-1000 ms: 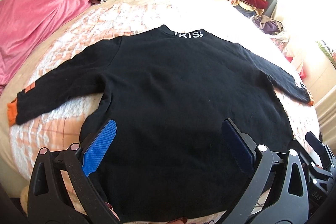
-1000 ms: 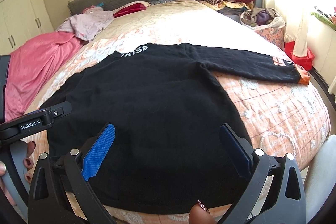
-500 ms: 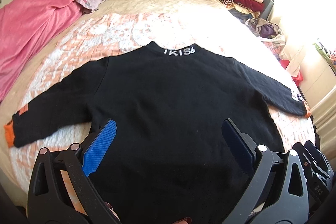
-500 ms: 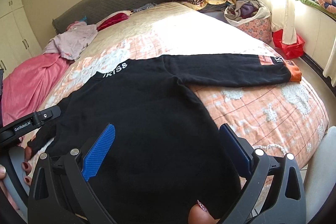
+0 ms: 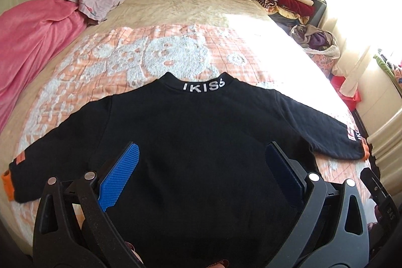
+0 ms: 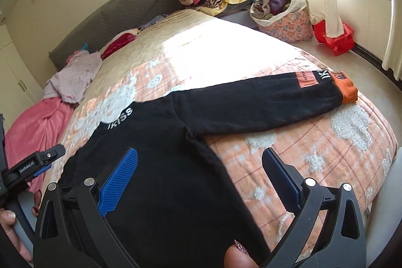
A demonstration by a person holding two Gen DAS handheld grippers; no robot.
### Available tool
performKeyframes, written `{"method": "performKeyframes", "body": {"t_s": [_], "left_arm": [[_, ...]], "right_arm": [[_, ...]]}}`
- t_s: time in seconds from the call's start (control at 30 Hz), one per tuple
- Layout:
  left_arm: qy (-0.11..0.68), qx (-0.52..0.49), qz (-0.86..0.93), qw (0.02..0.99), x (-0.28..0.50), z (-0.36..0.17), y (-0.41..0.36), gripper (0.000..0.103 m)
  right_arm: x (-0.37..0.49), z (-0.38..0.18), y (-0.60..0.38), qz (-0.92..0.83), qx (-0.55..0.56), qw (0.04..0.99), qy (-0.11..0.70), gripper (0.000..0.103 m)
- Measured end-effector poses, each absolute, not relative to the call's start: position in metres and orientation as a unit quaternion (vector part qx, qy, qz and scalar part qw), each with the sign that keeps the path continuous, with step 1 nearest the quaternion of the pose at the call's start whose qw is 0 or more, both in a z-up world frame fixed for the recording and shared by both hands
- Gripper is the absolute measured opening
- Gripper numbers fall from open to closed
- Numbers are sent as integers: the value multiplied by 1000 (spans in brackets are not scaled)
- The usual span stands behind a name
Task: Fold small clothes
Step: 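Move the right tool toward the orange cuff of the nearest sleeve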
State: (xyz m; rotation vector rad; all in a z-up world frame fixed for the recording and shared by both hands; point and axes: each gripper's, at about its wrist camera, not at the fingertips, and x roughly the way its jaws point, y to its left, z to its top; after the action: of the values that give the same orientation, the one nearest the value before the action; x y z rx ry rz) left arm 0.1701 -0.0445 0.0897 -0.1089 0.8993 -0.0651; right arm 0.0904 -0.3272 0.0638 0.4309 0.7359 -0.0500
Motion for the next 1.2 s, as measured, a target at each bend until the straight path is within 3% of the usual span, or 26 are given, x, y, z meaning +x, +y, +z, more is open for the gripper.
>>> {"method": "performKeyframes", "body": {"t_s": [0.57,1.2], "left_arm": [[447,-67,-39,891,238,71,-60,95],[476,-46,-68,876,255,8,-70,95]], "right_arm": [[153,38,-413,-144,247,886,364,99],[139,-19,-494,-233,311,838,384,99]]}}
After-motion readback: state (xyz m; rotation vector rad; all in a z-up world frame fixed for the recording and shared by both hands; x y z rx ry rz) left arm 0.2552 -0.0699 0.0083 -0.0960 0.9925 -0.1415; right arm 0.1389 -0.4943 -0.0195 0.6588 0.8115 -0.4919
